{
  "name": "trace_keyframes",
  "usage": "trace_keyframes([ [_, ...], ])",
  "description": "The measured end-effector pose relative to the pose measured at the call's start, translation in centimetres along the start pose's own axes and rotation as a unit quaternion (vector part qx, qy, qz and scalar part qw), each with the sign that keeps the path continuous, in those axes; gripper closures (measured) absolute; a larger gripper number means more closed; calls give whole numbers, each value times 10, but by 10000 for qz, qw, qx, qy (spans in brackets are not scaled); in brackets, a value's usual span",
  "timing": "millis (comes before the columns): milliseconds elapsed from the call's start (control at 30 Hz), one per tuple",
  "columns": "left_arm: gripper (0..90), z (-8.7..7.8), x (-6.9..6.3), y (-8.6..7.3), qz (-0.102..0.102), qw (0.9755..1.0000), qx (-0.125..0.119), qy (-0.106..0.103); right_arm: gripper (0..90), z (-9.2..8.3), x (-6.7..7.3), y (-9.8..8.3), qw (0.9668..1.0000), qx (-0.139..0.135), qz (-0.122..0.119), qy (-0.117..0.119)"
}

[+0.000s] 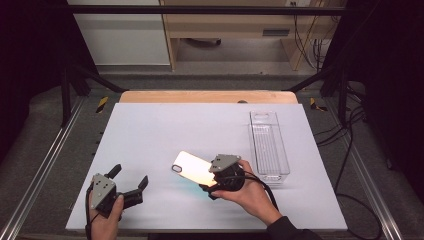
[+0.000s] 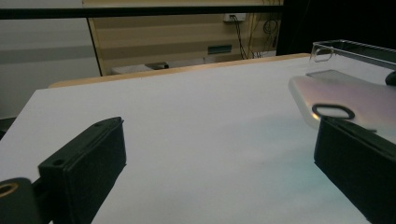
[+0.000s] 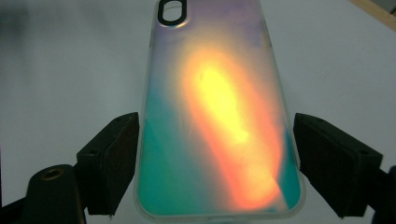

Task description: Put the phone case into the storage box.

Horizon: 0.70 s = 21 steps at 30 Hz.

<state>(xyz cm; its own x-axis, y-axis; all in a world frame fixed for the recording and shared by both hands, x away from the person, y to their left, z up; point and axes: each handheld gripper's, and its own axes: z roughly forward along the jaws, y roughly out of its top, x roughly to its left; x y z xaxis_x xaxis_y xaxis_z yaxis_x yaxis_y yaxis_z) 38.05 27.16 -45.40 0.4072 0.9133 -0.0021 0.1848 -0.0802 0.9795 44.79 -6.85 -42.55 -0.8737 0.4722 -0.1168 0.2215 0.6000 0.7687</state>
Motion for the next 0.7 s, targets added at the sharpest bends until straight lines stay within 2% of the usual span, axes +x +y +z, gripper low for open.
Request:
trace_keyframes([
  [100,17,0,-1,1,-89,10000,-23,-30,175,-6,-5,6,9998,-138,59,-110],
  [167,18,1,-1,3,-51,9999,-17,-89,175,-11,-8,11,9995,-235,58,-197],
  [267,15,7,-4,7,-180,9995,76,-230,175,-19,-13,17,9982,-455,77,-385],
  [333,15,12,-6,12,-336,9988,135,-328,175,-23,-17,21,9971,-586,122,-481],
  [400,15,18,-7,18,-388,9982,152,-436,175,-25,-22,23,9958,-682,148,-589],
  [533,15,34,-10,35,-255,9976,308,-567,176,-26,-30,26,9938,-796,204,-749],
  [700,19,53,-13,56,-238,9964,248,-776,176,-27,-34,28,9905,-954,237,-966],
])
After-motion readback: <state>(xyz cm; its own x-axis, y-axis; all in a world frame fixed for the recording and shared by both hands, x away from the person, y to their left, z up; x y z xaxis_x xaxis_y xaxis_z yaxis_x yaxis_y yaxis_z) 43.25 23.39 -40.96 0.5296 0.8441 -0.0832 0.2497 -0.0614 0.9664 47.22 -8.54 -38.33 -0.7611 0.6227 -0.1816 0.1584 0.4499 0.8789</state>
